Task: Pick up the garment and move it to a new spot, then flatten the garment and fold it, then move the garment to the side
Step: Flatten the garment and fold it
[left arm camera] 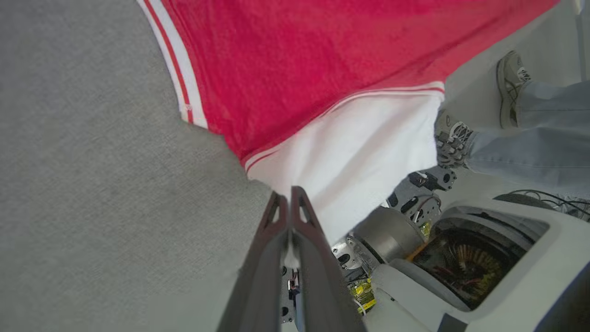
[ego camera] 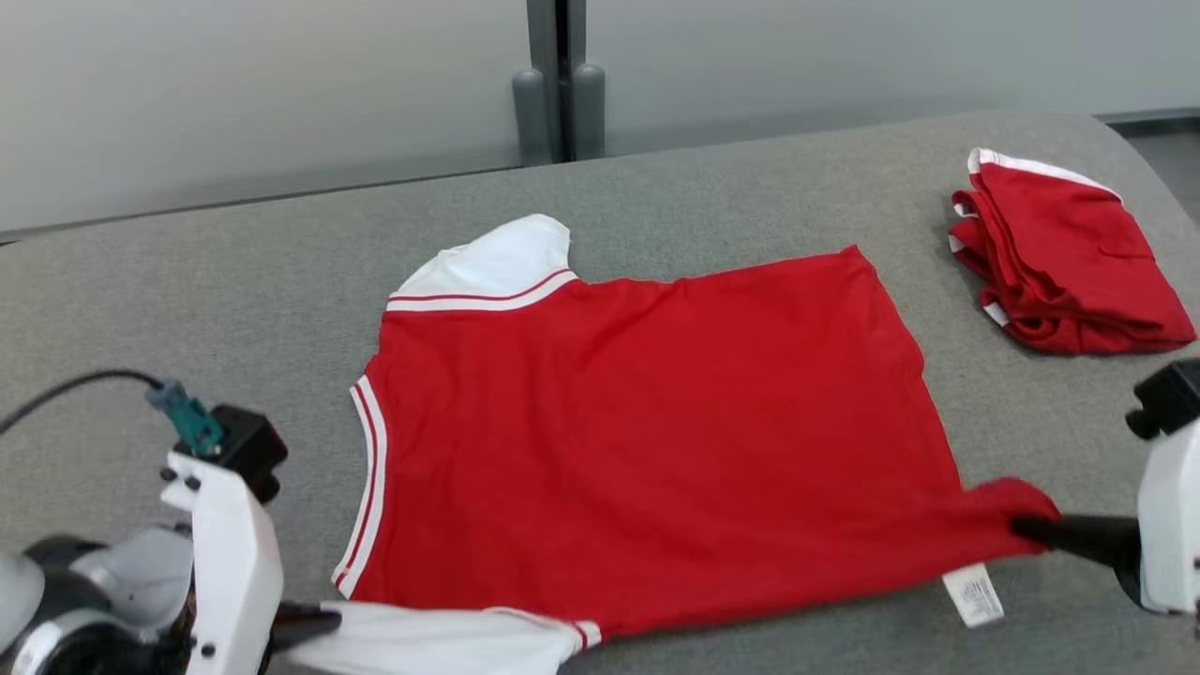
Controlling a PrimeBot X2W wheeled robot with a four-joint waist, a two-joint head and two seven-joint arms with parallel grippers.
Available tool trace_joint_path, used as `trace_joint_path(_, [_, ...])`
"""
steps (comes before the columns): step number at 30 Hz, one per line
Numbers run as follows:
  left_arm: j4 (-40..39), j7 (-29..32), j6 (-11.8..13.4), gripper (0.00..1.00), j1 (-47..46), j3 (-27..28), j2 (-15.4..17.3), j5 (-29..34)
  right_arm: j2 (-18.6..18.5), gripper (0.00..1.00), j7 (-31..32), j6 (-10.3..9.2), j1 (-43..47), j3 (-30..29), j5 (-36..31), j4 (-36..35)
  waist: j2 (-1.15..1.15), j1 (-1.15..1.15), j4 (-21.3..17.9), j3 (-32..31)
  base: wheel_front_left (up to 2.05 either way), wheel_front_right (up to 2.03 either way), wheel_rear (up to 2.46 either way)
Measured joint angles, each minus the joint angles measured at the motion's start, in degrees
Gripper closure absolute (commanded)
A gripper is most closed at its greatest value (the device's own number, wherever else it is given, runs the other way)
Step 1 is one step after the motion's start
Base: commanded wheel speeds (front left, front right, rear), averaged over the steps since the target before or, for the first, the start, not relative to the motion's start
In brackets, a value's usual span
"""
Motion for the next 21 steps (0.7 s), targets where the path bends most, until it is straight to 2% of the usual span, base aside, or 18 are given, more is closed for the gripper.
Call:
trace_joint_path(15, [23.10, 2.81, -3.91, 1.00, -20.27, -3.56, -12.72, 7.37, 14.67, 1.00, 4.24, 0.00, -10.16, -2.10, 1.58, 16.51, 0.00, 0.00, -4.02, 6.84, 0.00, 0.00, 0.00])
trace_joint_path(16, [25.02, 2.54, -4.34, 1.00, -21.13, -3.66, -13.47, 7.57, 15.61, 0.93, 4.24, -0.01, -10.83, -2.19, 1.58, 17.61, 0.00, 0.00, -4.25, 7.11, 0.00, 0.00, 0.00])
trace_joint_path(17, [26.68, 2.01, -4.71, 1.00, -21.81, -3.83, -14.24, 7.91, 16.64, 0.82, 4.25, 0.00, -11.48, -2.26, 1.57, 18.64, 0.00, 0.00, -4.46, 7.31, 0.00, 0.00, 0.00])
trace_joint_path(18, [28.22, 1.31, -5.10, 0.79, -22.34, -3.82, -14.91, 8.29, 17.55, 0.68, 4.30, -0.01, -11.98, -2.20, 1.55, 19.45, 0.00, 0.00, -4.62, 7.43, 0.00, 0.00, 0.00])
trace_joint_path(19, [29.71, 0.83, -5.66, 0.07, -22.79, -4.00, -15.52, 8.67, 18.39, 0.26, 4.10, 0.00, -12.39, -2.27, 1.33, 20.36, 0.00, 0.00, -4.72, 7.44, 0.00, 0.00, 0.00])
trace_joint_path(20, [30.95, 0.43, -6.30, 0.00, -23.13, -4.19, -16.06, 8.88, 19.18, 0.00, 3.57, 0.00, -12.65, -2.37, 0.99, 21.12, 0.00, 0.00, -4.73, 7.30, 0.00, 0.00, 0.00])
trace_joint_path(21, [32.26, -0.15, -6.75, 0.00, -23.17, -4.20, -16.53, 8.90, 19.85, 0.00, 3.12, 0.00, -12.78, -2.42, 0.94, 21.89, 0.00, 0.00, -4.69, 7.04, 0.00, 0.00, 0.00])
